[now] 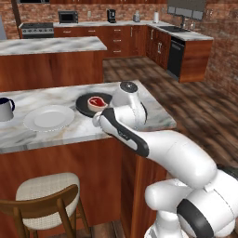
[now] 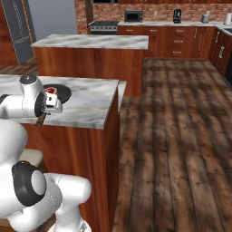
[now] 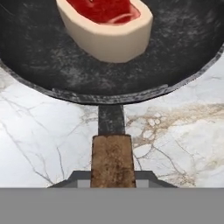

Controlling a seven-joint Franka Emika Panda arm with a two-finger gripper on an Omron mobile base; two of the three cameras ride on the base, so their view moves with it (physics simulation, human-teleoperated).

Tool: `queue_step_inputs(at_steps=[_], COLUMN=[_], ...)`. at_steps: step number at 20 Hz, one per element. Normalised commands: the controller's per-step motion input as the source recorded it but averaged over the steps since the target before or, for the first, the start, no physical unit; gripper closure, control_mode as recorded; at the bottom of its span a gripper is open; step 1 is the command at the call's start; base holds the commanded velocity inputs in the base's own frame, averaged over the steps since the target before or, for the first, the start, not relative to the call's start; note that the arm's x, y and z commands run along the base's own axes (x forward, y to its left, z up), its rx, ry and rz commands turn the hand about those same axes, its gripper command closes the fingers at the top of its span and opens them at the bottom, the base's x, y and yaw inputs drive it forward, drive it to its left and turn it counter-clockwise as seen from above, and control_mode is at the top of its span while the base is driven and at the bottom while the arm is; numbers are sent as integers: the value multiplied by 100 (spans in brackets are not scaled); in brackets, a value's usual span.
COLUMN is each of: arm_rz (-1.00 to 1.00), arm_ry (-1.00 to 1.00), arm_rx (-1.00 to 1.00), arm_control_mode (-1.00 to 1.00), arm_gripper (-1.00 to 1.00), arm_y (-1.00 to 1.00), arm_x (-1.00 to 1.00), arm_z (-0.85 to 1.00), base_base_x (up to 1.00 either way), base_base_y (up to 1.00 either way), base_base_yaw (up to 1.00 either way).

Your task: Pick up the pan with the steak in it and place it on the dining table. Then place the steak on the plate.

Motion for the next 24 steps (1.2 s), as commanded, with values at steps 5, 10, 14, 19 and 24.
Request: queue_step_inputs(at_steps=[5, 10, 14, 19, 24], arm_rz=[0, 0, 0, 0, 0], arm_ry=[9, 4, 4, 1, 0], arm_rx=[1, -2, -4, -1, 0], arm_control_mode=[-100, -100, -100, -100, -100], arm_gripper=[100, 100, 100, 100, 100], arm_y=[0, 0, 1, 0, 0], arm_x=[29, -13, -34, -9, 0], arm_z=[0, -15, -32, -11, 0], base_base_x=[0, 0, 0, 0, 0], base_base_y=[0, 0, 0, 0, 0], base_base_yaw=[0, 0, 0, 0, 0])
